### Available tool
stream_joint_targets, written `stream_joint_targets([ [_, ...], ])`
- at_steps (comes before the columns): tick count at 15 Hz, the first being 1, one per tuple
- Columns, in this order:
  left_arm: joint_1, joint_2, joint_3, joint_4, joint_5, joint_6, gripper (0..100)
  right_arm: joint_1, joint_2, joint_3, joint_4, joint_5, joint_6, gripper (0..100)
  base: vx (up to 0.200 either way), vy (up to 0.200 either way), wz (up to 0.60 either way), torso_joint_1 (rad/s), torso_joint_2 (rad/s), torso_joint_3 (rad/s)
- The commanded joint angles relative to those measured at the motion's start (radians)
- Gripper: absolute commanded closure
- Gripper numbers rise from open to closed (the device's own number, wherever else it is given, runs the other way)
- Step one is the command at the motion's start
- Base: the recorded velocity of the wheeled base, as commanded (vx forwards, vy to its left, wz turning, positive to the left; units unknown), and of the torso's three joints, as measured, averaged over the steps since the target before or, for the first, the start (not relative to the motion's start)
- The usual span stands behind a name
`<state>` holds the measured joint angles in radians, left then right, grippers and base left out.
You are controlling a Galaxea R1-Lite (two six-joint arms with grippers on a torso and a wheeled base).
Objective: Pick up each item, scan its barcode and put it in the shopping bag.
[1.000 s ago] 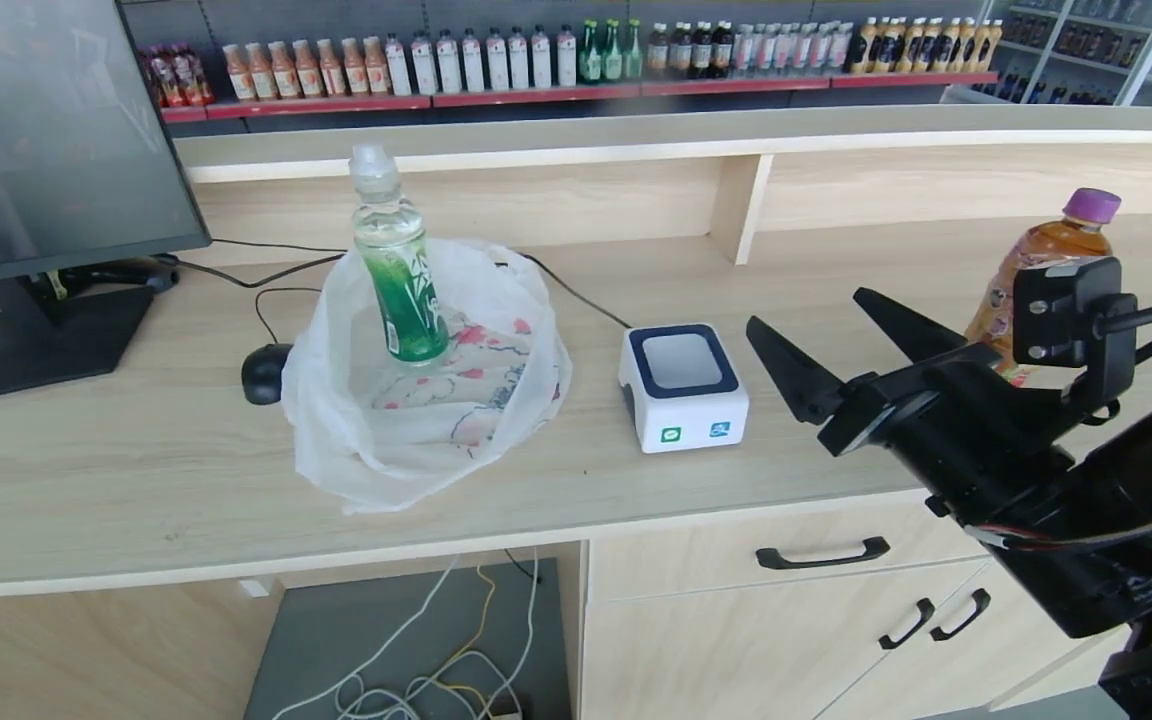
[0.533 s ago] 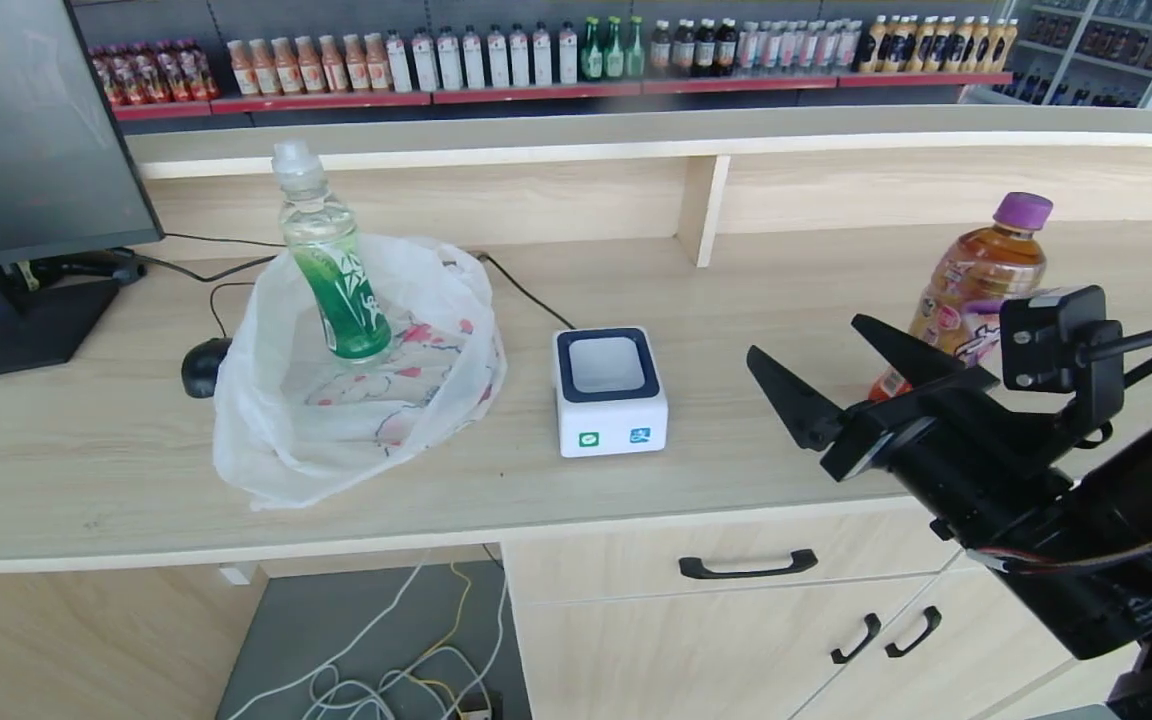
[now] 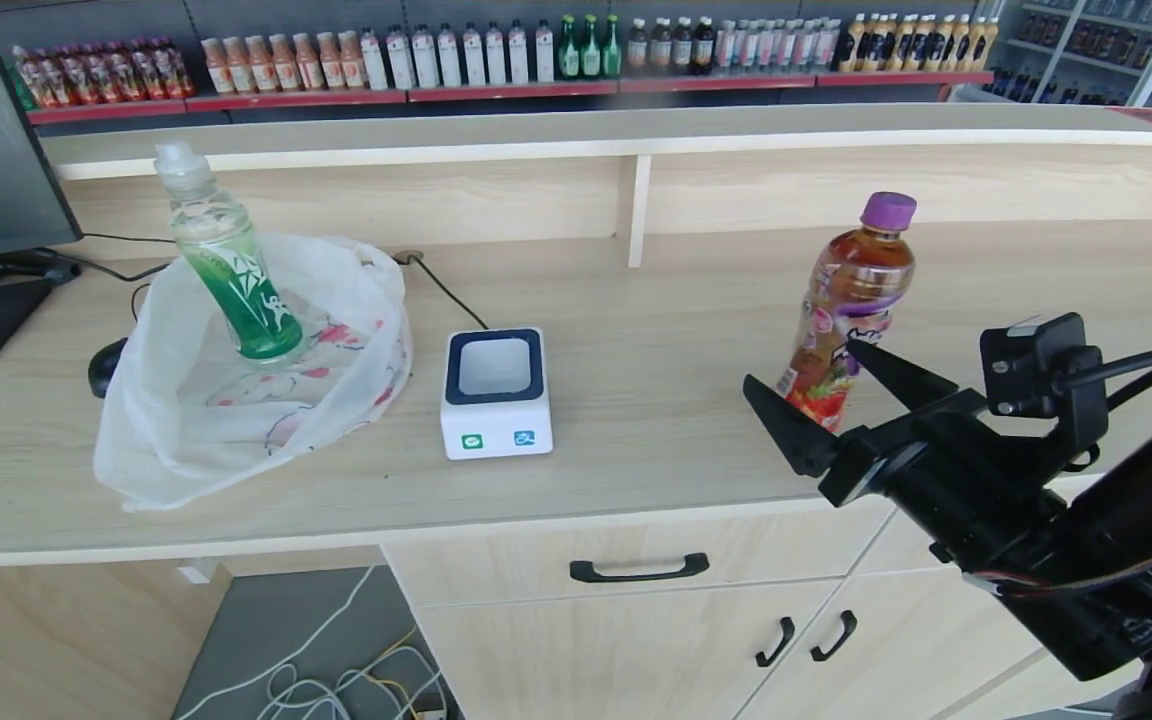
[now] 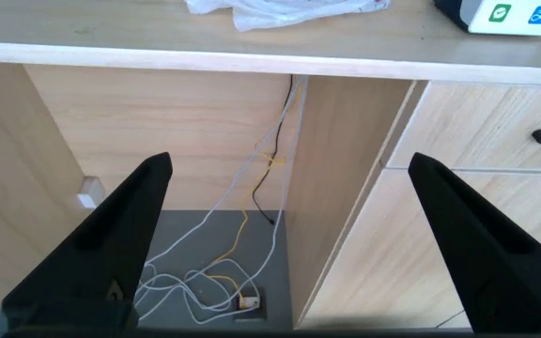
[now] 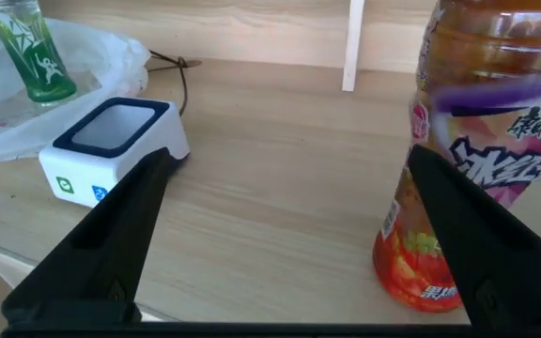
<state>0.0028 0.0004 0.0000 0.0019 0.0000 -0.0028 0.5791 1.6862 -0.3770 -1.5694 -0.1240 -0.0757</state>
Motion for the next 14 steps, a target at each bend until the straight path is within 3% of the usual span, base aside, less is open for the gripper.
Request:
stream_joint_targets([
  [1,0.0,0.0,0.0,0.0,0.0,-0.002,0,-0.001,0.015,-0.011,-0.001,0.0,0.001,0,0.0,-0.2,0.0,0.002,0.0,0.002],
  [5,0.0,0.0,0.0,0.0,0.0,0.0,0,-0.004,0.03,-0.013,-0.001,0.0,0.001,0,0.0,-0.2,0.0,0.001,0.0,0.001],
  [14,0.0,0.0,0.0,0.0,-0.002,0.007,0,0.008,0.101,-0.106,-0.001,0.0,-0.036,0,0.0,0.0,0.0,0.0,0.0,0.0],
])
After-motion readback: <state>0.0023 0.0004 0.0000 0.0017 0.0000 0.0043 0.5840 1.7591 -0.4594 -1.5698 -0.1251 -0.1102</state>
